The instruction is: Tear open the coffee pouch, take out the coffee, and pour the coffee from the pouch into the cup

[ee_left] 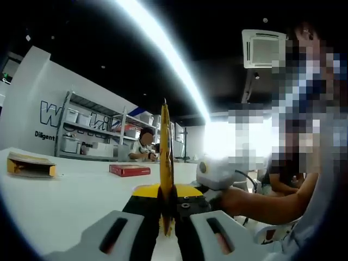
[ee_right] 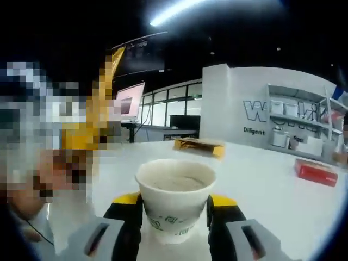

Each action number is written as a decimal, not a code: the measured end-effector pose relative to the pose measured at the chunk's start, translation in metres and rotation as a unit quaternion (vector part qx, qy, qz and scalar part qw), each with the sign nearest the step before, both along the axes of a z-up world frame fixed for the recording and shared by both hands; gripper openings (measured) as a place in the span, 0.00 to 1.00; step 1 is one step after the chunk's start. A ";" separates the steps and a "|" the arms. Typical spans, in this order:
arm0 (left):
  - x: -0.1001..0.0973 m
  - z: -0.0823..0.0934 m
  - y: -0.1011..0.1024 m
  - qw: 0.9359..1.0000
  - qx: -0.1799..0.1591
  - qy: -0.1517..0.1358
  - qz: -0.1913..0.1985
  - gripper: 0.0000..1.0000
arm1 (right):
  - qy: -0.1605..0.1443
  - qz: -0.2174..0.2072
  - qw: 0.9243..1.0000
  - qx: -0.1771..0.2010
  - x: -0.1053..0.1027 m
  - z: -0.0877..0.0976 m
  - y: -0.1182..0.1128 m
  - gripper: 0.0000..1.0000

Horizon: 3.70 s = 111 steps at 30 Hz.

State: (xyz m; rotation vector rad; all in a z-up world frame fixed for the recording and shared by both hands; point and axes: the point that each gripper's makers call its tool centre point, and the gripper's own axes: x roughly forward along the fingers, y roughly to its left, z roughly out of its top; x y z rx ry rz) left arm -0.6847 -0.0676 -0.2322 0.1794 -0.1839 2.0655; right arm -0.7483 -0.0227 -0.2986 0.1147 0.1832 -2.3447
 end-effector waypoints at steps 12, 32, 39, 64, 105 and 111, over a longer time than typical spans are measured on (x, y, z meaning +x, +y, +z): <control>0.000 0.001 -0.001 1.000 0.002 0.000 -0.001 0.10 | 0.010 -0.010 1.000 0.001 -0.008 0.004 -0.004 0.40; 0.000 0.002 -0.001 1.000 0.006 0.001 -0.001 0.10 | 0.021 0.004 1.000 0.018 0.000 0.005 -0.018 0.36; 0.000 0.001 -0.001 1.000 0.006 0.001 -0.002 0.10 | 0.013 0.006 1.000 0.008 -0.002 0.004 -0.011 0.50; -0.001 0.001 -0.001 1.000 0.006 0.000 -0.003 0.10 | -0.004 0.011 1.000 0.016 0.015 -0.004 -0.020 0.38; 0.000 0.001 -0.002 1.000 0.006 0.000 -0.002 0.10 | 0.009 0.025 1.000 0.005 0.003 0.000 -0.012 0.50; 0.000 0.001 -0.002 1.000 0.006 0.001 -0.001 0.10 | 0.020 0.010 0.999 -0.024 0.007 0.012 -0.006 0.38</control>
